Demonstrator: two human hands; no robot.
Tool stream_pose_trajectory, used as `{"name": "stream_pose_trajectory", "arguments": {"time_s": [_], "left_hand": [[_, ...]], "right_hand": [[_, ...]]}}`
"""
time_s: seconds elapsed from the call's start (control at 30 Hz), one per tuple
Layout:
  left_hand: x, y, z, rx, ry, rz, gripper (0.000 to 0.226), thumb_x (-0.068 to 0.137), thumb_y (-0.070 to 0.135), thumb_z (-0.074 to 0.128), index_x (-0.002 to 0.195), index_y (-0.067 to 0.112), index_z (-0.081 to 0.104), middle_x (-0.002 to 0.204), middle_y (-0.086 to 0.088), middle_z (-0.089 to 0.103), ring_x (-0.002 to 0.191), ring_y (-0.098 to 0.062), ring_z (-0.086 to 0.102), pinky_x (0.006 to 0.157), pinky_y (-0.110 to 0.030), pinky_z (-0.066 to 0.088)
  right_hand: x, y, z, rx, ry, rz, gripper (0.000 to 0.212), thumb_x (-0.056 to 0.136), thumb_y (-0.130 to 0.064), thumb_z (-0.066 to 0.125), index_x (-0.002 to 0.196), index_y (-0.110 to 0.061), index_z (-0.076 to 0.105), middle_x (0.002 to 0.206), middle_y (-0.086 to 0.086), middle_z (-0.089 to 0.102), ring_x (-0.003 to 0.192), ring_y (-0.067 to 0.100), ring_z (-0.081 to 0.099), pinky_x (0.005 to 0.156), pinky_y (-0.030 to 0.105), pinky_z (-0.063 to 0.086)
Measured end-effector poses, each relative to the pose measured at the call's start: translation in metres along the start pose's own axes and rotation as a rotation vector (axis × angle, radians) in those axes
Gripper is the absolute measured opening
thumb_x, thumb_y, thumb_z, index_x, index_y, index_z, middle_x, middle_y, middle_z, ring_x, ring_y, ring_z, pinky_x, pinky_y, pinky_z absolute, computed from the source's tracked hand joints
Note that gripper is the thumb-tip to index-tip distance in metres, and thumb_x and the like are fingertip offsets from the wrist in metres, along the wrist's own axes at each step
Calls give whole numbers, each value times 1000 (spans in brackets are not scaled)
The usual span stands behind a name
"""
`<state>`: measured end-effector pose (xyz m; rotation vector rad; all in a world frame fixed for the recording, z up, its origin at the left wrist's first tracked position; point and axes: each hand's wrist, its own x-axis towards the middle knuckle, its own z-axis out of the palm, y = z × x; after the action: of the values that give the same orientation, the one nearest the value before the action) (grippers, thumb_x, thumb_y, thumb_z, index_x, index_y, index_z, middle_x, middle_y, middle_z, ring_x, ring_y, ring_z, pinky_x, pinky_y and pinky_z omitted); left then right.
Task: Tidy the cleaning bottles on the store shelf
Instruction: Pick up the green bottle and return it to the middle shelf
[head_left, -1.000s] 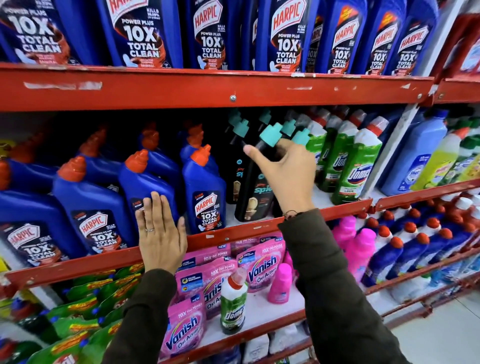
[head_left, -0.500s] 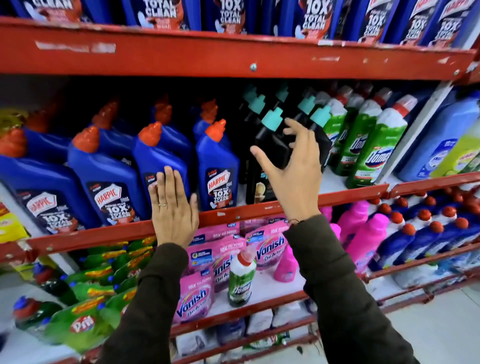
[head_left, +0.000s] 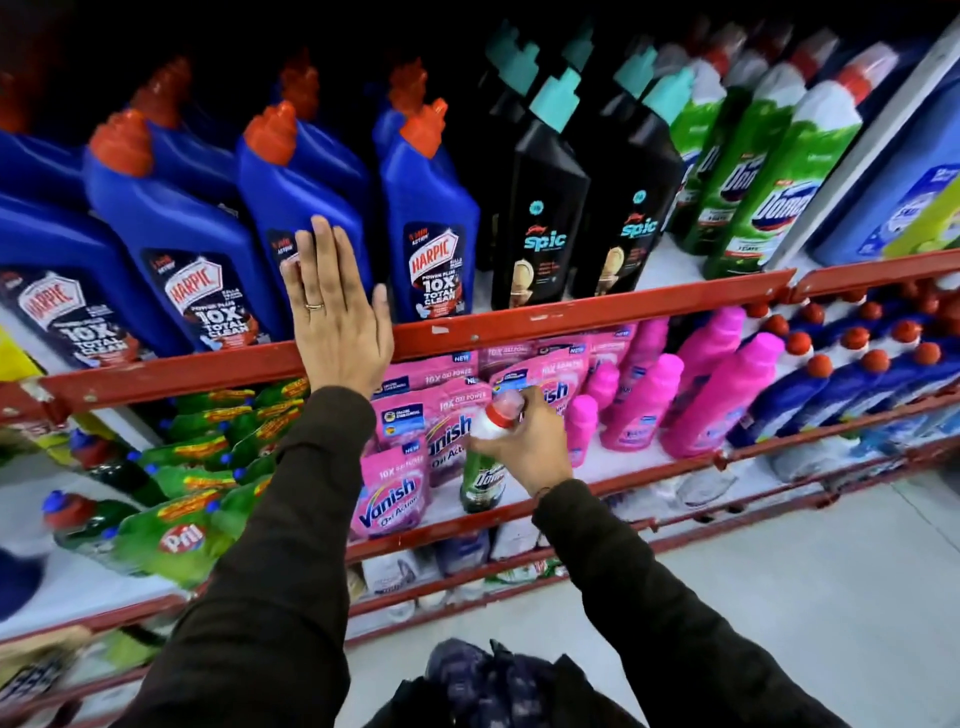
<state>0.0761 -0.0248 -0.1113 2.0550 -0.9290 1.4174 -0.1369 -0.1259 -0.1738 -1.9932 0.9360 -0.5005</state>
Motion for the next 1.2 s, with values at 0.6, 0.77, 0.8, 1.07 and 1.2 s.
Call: {"name": "stream_pose_trajectory", "arguments": {"time_s": [0.6, 0.77, 0.8, 1.07, 1.2], "left_hand": [[-1, 0, -2, -102, 6, -16, 73, 109, 28, 36, 163, 3, -6, 172, -9, -14, 159, -24, -13, 130, -43, -6], [-2, -2, 0, -108, 10, -1, 73, 109, 28, 36, 164, 2, -4, 171, -7, -16, 159, -25, -11, 130, -44, -4], [-2, -2, 0, -106, 12, 2, 73, 109, 27, 37, 164, 2, -4, 171, -7, -16, 159, -25, -11, 130, -44, -4], [-3, -3, -1, -98, -9, 5, 75, 108, 27, 38, 163, 1, -6, 171, -9, -16, 159, -25, -12, 130, -45, -3], [-3, -3, -2, -91, -30, 5, 74, 109, 28, 36, 163, 2, -7, 171, -8, -19, 159, -24, -14, 130, -44, -3]], "right_hand": [[53, -134, -291, 107, 846, -335, 66, 57, -47, 98, 110, -12, 77, 108, 3, 80, 100, 10, 74, 92, 32, 61], [91, -132, -292, 54, 773, -315, 67, 64, -38, 98, 117, -6, 74, 114, 8, 78, 105, 11, 70, 94, 23, 55], [97, -133, -293, 60, 750, -316, 68, 64, -37, 99, 119, -6, 73, 112, 6, 76, 105, 12, 69, 91, 18, 54], [128, -122, -281, -1, 635, -299, 65, 65, -31, 99, 116, -3, 71, 99, 2, 69, 97, 17, 68, 63, 7, 44], [132, -118, -281, -52, 643, -261, 67, 68, -39, 96, 120, -7, 69, 116, 10, 76, 109, 26, 71, 90, 36, 56]]}}
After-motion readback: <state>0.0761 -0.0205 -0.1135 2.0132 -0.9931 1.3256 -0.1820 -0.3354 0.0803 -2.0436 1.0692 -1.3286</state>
